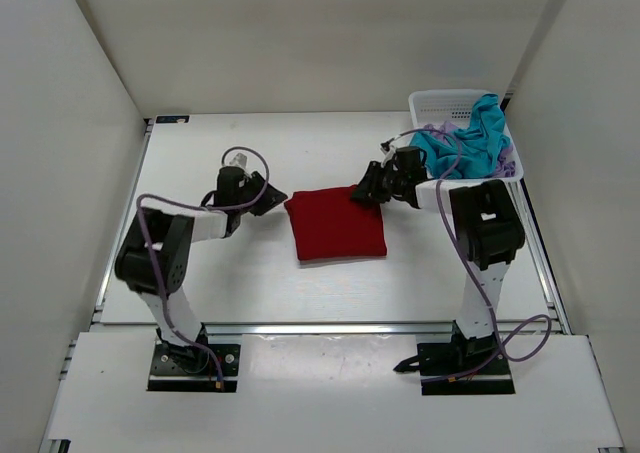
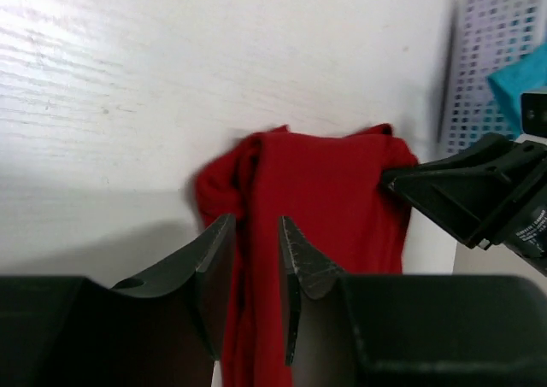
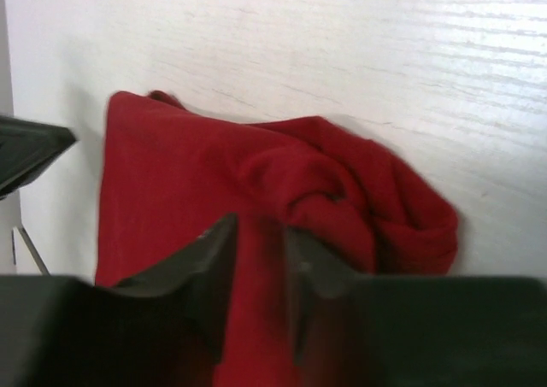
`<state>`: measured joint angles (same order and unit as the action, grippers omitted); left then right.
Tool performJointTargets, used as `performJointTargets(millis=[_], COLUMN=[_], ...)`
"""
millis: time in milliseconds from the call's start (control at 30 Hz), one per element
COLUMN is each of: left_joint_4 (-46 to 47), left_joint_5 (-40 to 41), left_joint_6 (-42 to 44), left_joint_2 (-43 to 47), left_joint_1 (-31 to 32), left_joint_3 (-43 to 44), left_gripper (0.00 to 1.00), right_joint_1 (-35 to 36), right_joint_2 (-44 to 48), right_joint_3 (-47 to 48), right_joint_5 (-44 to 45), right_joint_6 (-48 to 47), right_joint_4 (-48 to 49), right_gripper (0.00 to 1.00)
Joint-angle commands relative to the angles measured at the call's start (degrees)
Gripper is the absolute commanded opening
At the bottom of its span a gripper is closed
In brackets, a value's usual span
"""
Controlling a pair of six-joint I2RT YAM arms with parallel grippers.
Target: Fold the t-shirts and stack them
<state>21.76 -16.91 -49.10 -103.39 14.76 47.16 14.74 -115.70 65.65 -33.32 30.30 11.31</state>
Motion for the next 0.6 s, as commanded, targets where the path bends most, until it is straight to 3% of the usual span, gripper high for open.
performJointTargets(millis=[0, 33, 100, 133, 300, 400, 567], left_joint_4=[-0.30, -1.97, -3.47, -2.52, 3.10, 6.53, 11.55], left_joint_5=[3.27, 4.33, 5.82, 5.31, 3.55, 0.83, -0.77], left_joint_6=[2.07, 3.12, 4.19, 3.93, 0.07, -2.48, -4.43], left_joint_2=[12.75, 15.04, 17.25, 17.61, 13.15, 9.36, 7.94], left_joint_1=[2.62, 3.94, 9.20, 10.10, 15.64, 14.69, 14.15], left_joint_3=[-1.71, -2.24, -3.03, -3.82, -9.26, -12.08, -18.15], left_gripper=[0.38, 0.38, 0.40, 0.40, 0.39, 0.39, 0.37], right_joint_1=[1.42, 1.69, 2.22, 2.22, 1.44, 0.90, -1.02], right_joint_2=[8.29, 10.82, 14.70, 17.15, 25.51, 25.44, 24.73], right_joint_3=[1.60, -0.33, -3.75, -7.17, -23.77, -29.43, -36.36], right_joint_5=[1.94, 2.20, 1.77, 2.03, 0.81, 0.62, 2.28], right_joint_6=[-1.30, -1.39, -0.86, -0.43, 2.82, 2.22, 2.13], right_joint_4=[-0.50, -0.24, 0.99, 1.52, 9.23, 9.70, 11.53], right_gripper=[0.30, 0.42, 0.46, 0.42, 0.07, 0.00, 0.00])
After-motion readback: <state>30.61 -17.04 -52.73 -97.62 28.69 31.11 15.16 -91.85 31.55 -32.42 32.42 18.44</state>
